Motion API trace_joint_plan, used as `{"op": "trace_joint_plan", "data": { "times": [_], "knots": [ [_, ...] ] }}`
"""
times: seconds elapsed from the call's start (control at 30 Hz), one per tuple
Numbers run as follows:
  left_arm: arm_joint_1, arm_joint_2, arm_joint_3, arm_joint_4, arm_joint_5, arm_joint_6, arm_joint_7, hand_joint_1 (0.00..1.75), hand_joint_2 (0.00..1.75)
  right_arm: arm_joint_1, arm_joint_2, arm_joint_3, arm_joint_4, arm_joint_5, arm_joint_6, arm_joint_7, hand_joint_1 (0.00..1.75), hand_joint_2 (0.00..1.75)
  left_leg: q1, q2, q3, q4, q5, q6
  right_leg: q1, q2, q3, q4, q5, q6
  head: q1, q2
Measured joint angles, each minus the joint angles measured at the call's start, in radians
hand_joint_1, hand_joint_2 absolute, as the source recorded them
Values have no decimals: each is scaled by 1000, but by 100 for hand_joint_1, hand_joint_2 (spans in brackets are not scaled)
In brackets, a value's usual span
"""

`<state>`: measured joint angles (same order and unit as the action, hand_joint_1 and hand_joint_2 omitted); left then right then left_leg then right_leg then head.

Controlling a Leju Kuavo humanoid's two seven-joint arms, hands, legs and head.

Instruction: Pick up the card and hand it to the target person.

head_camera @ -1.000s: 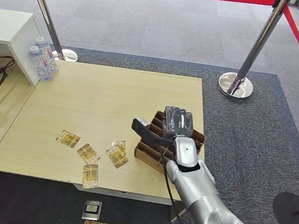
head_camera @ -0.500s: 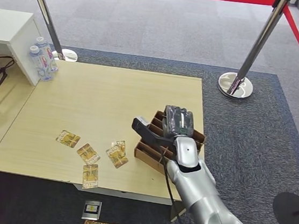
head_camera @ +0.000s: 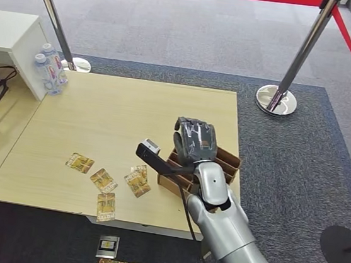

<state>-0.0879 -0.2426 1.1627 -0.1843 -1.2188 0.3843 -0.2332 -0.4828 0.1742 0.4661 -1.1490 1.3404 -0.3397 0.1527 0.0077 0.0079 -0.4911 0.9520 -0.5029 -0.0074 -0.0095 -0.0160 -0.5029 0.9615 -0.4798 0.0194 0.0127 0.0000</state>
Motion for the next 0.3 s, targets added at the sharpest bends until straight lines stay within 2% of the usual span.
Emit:
{"op": "trace_joint_plan", "data": {
  "times": [0.13, 0.3],
  "knots": [
    [0, 0, 0, 0, -3, 0, -1, 0, 175, 17, 5, 41, -69, -118, 61, -63, 147, 175, 0, 0, 0, 0, 0, 0, 0, 0, 0, 0, 0, 0, 0, 0],
    [-1, 0, 0, 0, -8, -3, 0, 0, 175, 16, 24, 71, -76, -259, 130, -132, 151, 175, 0, 0, 0, 0, 0, 0, 0, 0, 0, 0, 0, 0, 0, 0]
  ]
}}
